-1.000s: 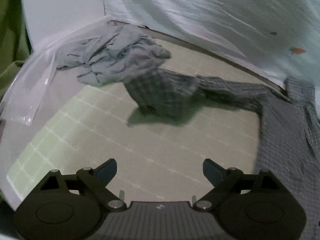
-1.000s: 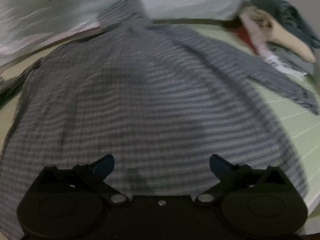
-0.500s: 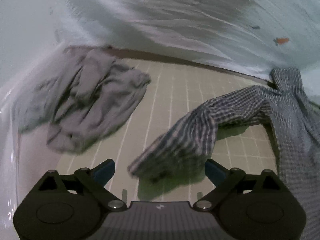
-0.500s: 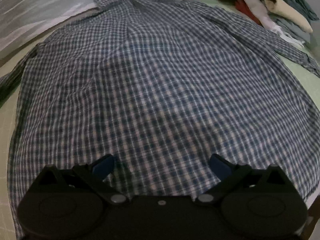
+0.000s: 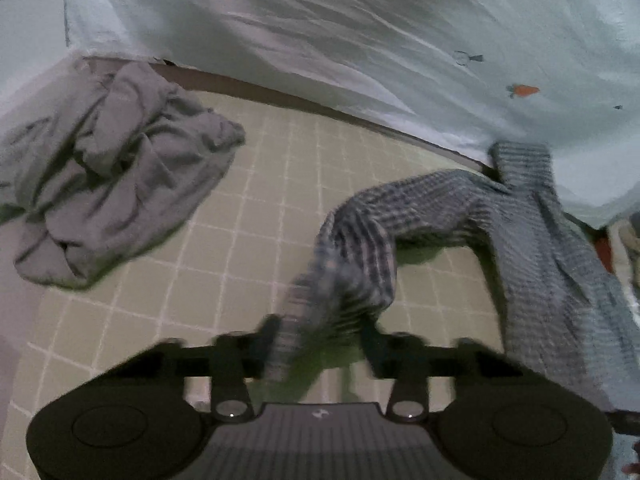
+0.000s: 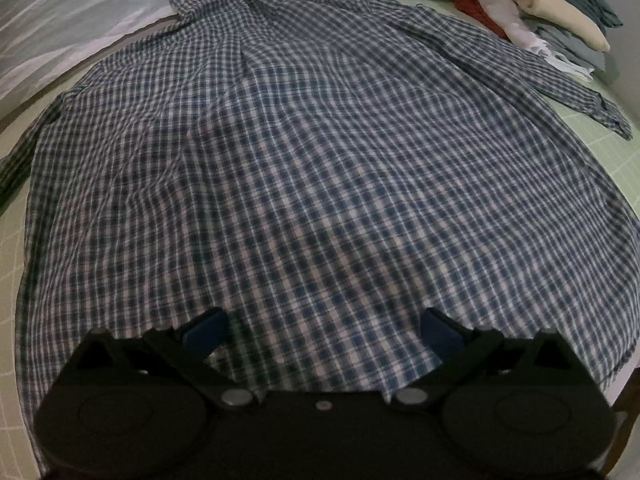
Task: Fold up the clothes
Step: 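Pull the sleeve nearest the left gripper outward and release it flat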
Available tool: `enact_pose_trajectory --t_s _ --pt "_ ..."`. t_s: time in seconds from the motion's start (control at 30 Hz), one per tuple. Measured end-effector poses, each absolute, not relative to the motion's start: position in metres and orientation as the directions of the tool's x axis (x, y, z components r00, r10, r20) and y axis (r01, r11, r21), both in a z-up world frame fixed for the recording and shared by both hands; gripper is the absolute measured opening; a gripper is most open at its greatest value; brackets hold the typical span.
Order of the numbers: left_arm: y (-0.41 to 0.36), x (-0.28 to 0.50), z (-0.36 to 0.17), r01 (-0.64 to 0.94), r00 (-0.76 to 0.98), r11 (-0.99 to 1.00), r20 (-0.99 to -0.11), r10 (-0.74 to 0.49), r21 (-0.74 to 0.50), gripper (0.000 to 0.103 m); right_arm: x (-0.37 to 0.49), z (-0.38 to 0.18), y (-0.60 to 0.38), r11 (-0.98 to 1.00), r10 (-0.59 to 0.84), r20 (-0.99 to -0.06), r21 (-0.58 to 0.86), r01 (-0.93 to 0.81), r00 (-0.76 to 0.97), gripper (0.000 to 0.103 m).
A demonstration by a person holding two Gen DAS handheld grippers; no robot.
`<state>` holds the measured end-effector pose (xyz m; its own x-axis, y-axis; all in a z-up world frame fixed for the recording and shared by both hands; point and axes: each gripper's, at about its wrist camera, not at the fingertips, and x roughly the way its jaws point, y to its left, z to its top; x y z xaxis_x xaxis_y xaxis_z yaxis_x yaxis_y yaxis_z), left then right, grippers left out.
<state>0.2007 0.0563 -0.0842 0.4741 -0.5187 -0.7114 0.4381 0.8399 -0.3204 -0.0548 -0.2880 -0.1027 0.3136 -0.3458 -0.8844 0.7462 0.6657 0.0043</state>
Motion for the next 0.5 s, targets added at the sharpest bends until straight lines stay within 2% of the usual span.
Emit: enact_pose_trajectory --t_s 0.03,0.1,0.23,0.37,0.5 --pt "0.059 0.199 -0.084 0.433 0.464 0.832 -0.707 -0.535 -0.346 0.011 -0.055 -0.103 -0.288 0.664 -0.346 -0.885 0.004 0.747 0.312 0.103" --pt "0.067 0.194 -0.082 0.416 0.456 0.819 -0.688 -0.565 -0.396 0.006 -0.055 -0.102 -0.287 0.661 -0.348 -0.885 0.003 0.750 0.310 0.103" --pt "0.087 0.186 -0.070 0.381 0.457 0.787 -0.641 -0.616 -0.485 0.003 -0.054 -0.102 -0.287 0.664 -0.345 -0.886 0.003 0.748 0.309 0.103" --pt "0.130 0.186 -0.059 0.238 0.471 0.685 -0.534 -0.702 -0.689 0.004 -0.054 -0.102 -0.287 0.668 -0.340 -0.888 0.003 0.744 0.310 0.103" --pt "0.173 0.201 -0.066 -0.009 0.583 0.743 -0.607 -0.540 -0.670 0.008 -0.054 -0.103 -0.287 0.666 -0.343 -0.887 0.003 0.746 0.310 0.103"
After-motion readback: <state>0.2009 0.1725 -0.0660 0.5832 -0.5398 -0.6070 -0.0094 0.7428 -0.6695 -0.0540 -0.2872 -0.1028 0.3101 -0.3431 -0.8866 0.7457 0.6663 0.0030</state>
